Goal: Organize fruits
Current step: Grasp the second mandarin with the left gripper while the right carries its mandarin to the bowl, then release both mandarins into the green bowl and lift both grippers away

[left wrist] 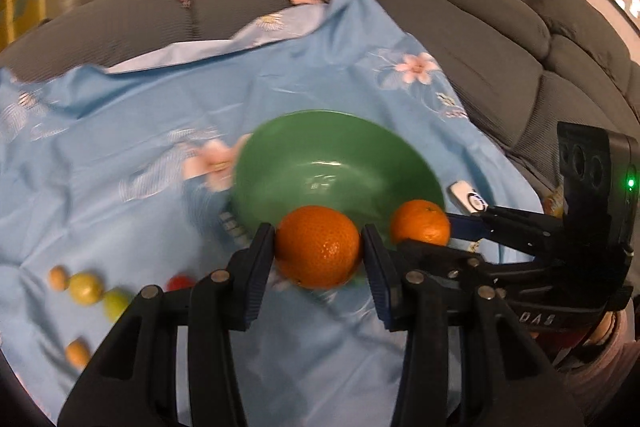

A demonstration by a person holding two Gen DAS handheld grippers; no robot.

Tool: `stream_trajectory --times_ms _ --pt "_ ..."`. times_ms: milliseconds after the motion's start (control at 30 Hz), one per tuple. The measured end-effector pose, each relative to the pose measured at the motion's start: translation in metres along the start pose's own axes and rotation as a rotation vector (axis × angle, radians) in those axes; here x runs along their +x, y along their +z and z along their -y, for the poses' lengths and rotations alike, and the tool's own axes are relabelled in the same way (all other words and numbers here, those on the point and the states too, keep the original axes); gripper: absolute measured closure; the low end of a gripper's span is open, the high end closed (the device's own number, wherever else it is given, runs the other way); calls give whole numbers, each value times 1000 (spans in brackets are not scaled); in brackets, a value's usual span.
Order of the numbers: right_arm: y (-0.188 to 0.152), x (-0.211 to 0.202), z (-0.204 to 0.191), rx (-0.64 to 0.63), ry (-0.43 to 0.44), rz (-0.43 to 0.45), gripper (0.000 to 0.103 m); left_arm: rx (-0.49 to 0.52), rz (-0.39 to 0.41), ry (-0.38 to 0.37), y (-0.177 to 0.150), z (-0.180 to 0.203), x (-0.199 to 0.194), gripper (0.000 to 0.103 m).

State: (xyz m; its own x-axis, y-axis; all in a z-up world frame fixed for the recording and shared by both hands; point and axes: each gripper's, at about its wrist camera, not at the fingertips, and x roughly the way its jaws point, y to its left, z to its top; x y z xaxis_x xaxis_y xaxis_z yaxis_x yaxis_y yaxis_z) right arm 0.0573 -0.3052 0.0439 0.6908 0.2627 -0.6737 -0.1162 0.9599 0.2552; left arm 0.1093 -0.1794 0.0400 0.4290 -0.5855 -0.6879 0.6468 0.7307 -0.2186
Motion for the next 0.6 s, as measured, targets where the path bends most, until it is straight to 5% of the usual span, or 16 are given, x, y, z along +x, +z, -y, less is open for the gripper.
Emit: stream_trajectory --times_ms 400,600 --pt "-6 8 16 15 -63 -35 59 10 -87 41 -2 7 31 57" --pt "-10 -8 16 29 -78 0 59 -2 -39 53 -6 9 7 28"
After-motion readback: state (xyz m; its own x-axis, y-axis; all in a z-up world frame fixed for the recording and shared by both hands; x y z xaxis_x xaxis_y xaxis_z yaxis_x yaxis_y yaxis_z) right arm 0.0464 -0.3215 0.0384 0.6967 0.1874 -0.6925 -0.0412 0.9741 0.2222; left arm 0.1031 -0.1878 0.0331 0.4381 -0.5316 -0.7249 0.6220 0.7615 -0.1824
